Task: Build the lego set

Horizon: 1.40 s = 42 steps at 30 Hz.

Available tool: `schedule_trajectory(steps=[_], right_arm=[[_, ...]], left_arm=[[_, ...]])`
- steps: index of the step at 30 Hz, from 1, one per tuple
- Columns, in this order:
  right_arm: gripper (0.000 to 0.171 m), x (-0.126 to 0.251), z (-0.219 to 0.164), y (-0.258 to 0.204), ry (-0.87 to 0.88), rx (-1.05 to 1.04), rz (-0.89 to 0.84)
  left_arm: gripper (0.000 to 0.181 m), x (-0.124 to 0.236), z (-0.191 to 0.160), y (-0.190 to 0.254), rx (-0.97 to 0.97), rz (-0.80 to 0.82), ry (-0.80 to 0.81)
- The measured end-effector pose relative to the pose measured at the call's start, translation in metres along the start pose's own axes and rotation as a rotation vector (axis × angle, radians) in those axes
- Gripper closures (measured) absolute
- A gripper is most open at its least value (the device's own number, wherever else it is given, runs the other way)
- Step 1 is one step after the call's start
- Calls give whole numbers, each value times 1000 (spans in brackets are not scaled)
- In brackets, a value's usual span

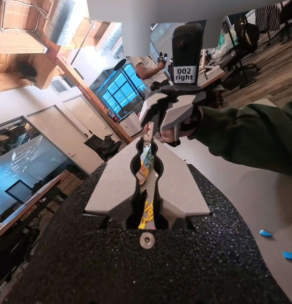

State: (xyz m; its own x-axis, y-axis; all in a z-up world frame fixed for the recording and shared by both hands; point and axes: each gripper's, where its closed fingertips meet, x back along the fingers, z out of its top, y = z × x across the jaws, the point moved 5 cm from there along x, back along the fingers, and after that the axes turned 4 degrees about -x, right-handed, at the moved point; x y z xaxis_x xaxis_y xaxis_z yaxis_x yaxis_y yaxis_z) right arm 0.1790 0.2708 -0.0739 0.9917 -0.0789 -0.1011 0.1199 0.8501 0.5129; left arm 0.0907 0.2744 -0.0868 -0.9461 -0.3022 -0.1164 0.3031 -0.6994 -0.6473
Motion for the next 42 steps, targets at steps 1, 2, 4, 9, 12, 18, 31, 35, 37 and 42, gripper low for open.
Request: schedule_trajectory(steps=[1,2,4,9,12,18,31,35,37,42], right_arm=[[154,-1,1,-1,3,6,2],[158,0,1,-1,10,9,3],[165,0,2,-3,19,6,24],[166,1,6,-10,50,-39,107],[167,-3,12,-14,115,-89,181],[168,-10,16,-19,257,-198,302],[166,-13,17,-12,358,-247,255],[158,-10,18,-13,342,-189,231],[162,-11,16,-13,329,-175,216],[163,-11,16,-12,364,-180,221]], left_arm=[[176,0,2,1,-3,-6,0],[176,1,3,2,-6,-16,1],[176,1,5,3,-13,-25,1],[176,4,9,9,-7,-84,34],[176,10,15,12,-17,-125,101],[175,19,26,17,-158,-111,136],[176,21,32,8,-141,-34,144],[176,18,30,5,-33,-49,186],[176,17,32,5,12,-64,220],[176,16,31,5,32,-70,212]])
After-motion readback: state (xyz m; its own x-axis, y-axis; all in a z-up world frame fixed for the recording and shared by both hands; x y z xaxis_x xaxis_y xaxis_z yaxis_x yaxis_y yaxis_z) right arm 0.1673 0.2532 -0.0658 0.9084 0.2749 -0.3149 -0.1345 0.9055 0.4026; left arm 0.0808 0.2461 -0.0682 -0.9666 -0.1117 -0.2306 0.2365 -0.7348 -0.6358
